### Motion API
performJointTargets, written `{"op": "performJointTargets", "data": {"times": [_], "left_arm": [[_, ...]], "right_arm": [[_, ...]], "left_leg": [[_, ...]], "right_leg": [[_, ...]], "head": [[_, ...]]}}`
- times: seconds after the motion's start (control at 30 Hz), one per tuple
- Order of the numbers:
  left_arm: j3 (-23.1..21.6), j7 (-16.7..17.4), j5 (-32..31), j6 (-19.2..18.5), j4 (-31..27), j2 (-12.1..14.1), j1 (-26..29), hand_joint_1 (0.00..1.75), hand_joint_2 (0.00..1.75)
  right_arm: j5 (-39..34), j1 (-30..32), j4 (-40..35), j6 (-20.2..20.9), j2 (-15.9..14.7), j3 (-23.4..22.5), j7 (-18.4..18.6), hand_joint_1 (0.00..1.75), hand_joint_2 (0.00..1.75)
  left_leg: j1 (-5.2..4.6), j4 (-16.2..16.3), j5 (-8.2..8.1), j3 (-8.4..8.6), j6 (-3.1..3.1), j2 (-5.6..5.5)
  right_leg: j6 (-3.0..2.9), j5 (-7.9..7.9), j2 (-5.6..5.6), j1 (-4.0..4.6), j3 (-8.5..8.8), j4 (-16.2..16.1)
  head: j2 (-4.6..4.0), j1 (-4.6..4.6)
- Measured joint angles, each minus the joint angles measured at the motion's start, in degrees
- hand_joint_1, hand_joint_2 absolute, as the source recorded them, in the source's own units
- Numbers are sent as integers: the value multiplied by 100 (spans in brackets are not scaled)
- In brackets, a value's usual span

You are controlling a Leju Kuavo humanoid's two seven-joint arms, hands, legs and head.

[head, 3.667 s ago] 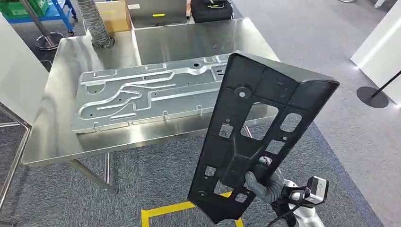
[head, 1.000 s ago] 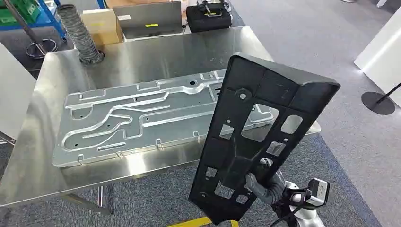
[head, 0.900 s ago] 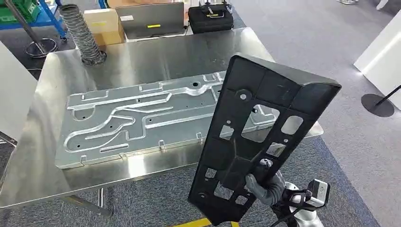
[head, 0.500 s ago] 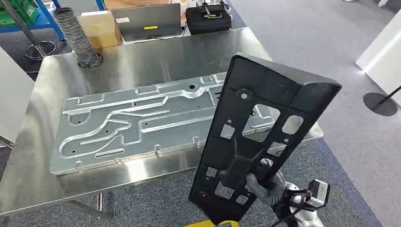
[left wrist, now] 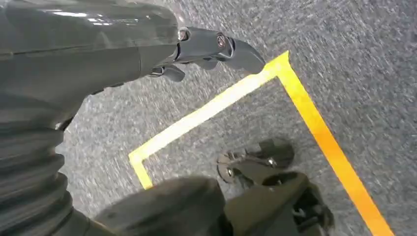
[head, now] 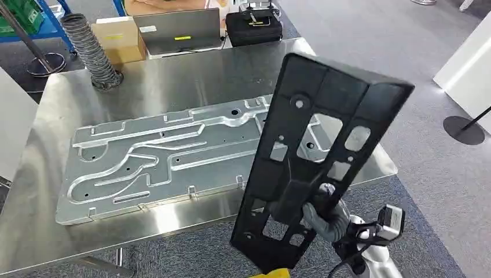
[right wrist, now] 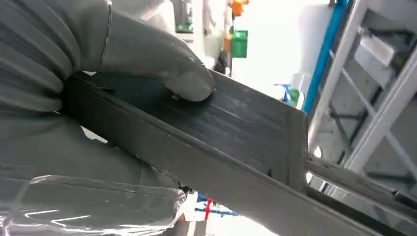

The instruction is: Take the parts from the cabinet and place them on the table.

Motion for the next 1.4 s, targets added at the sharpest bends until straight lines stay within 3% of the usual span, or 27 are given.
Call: {"op": "performJointTargets", "data": {"times": [0.07,0.1,0.17,0.2,0.23,0.27,0.3,0.37,0.4,0.43,0.5,0.57,0.63,0.7,0.73,0.77,0.8,0.87,0.9,0.93,1.03,1.1,1.2,1.23,1.27,1.3,1.4], "left_arm": [[0,-28,2,17,0,-2,-11,0,175],[0,-61,2,26,0,-2,-25,0,175],[0,-81,8,33,0,-4,-42,0,175],[0,-88,11,33,0,-4,-35,0,175],[0,-92,17,33,0,-2,-27,0,175],[0,-99,26,31,0,-2,-24,0,175],[2,-109,41,17,0,-2,-24,0,175],[2,-123,44,0,0,-2,-30,0,175],[2,-127,50,-4,0,-2,-28,0,175],[2,-142,59,-7,0,-2,-33,0,175],[2,-168,83,-35,0,9,-24,0,175],[2,-201,116,-66,0,24,-21,0,175],[2,-278,116,-87,0,24,-18,0,175],[2,-302,96,-96,0,24,-8,0,175],[2,-302,96,-98,0,24,-1,0,175],[2,-302,94,-98,0,24,2,0,175],[2,-304,94,-96,0,24,1,0,175],[2,-308,94,-92,0,24,-2,0,175],[2,-308,85,-92,0,24,-3,0,175],[0,-308,72,-92,2,22,-7,0,175],[0,-302,39,-105,2,24,-35,0,175],[0,-302,17,-112,2,20,-60,0,175],[0,-302,26,-129,2,13,-114,0,175],[0,-302,37,-129,2,9,-113,0,175],[0,-302,39,-129,2,7,-112,0,175],[0,-302,44,-129,2,2,-112,0,175],[0,-302,61,-120,2,-15,-112,0,175]], "right_arm": [[-561,-566,213,-19,30,-120,487,175,175],[-825,-941,450,-65,70,-231,752,175,175],[-823,-1611,887,-220,90,-359,917,175,175],[-670,-1876,1077,-328,90,-361,906,175,175],[-440,-2088,1228,-436,90,-361,878,175,175],[-145,-2354,1407,-540,92,-359,847,175,175],[295,-2718,1724,-647,107,-332,834,175,175],[953,-3491,2240,-847,123,-193,861,175,175],[1216,-3892,2566,-925,125,-83,861,175,175],[1420,-4313,2867,-931,125,51,861,175,175],[2095,-5168,3587,-1059,125,403,863,175,175],[2825,-5995,4181,-1227,125,829,915,175,175],[3743,-6703,4623,-1639,72,1438,1042,175,175],[4991,-7207,4867,-2209,28,2190,1195,175,175],[5569,-7379,5016,-2397,11,2692,1258,175,175],[5848,-7475,5131,-2481,9,3085,1295,175,175],[5986,-7515,5233,-2537,9,3433,1333,175,175],[6037,-7526,5371,-2638,9,3896,1330,175,175],[6000,-7516,5447,-2701,5,4095,1307,175,175],[5976,-7513,5526,-2781,5,4230,1276,175,175],[5898,-7304,5707,-3028,5,4552,1195,175,175],[5867,-7118,5806,-3172,5,4673,1160,175,175],[5777,-6817,6042,-3370,103,4847,1081,175,175],[5755,-6706,6122,-3403,140,4882,1075,175,175],[5740,-6607,6191,-3414,169,4909,1068,175,175],[5714,-6526,6265,-3429,194,4941,1062,175,175],[5659,-6481,6361,-3473,217,4977,1011,175,175]], "left_leg": [[46,-72,51,30,85,29],[47,-80,55,28,117,40],[37,-79,54,19,144,57],[31,-76,53,18,146,59],[30,-74,52,22,147,59],[30,-71,48,31,148,56],[31,-56,39,40,141,57],[29,-11,0,51,103,61],[1,9,-15,28,80,68],[-9,48,-18,-18,59,68],[-6,25,9,-58,2,77],[-15,59,-37,-101,-67,67],[1,600,-367,-321,-113,55],[35,1569,-745,-780,-145,57],[47,1891,-785,-950,-158,57],[54,1888,-674,-984,-163,57],[57,1606,-441,-873,-159,58],[60,571,153,-432,-131,58],[58,198,217,-272,-99,54],[32,100,172,-194,-89,51],[34,68,139,-207,-13,38],[78,-27,180,-149,56,44],[77,-34,168,-150,110,53],[77,-30,165,-149,114,53],[77,-26,161,-148,113,53],[78,-17,152,-145,111,48],[76,47,90,-144,57,35]], "right_leg": [[67,-48,5,-29,-15,58],[88,-185,-10,-17,-124,281],[134,-616,-13,-26,-598,1217],[148,-754,-13,-24,-841,1669],[154,-752,-14,-24,-980,1889],[151,-601,-14,-26,-1000,1825],[139,-313,-14,-27,-884,1466],[97,305,-15,-24,-464,410],[71,259,-10,7,-363,200],[39,254,1,30,-387,94],[-8,259,7,38,-450,149],[-85,293,-10,-34,-431,87],[-141,284,-34,-23,-421,77],[-170,265,-41,-1,-404,79],[-181,255,-40,7,-385,80],[-183,238,-33,10,-355,80],[-174,218,-25,11,-318,82],[-149,161,-17,10,-240,100],[-126,127,-19,9,-223,104],[-100,123,-6,45,-248,128],[-19,147,-8,48,-249,73],[54,52,-10,24,-272,179],[120,-513,-10,8,-931,1429],[132,-589,-10,2,-1138,1775],[138,-532,-12,-5,-1237,1871],[134,-339,-13,-12,-1196,1691],[77,434,-22,-8,-598,268]], "head": [[0,0],[0,0],[0,0],[0,0],[0,0],[0,0],[0,0],[0,2],[0,0],[0,2],[0,0],[0,0],[0,0],[0,0],[0,0],[0,0],[0,0],[0,0],[0,2],[0,0],[0,2],[0,2],[0,0],[0,0],[0,2],[0,2],[0,2]]}}
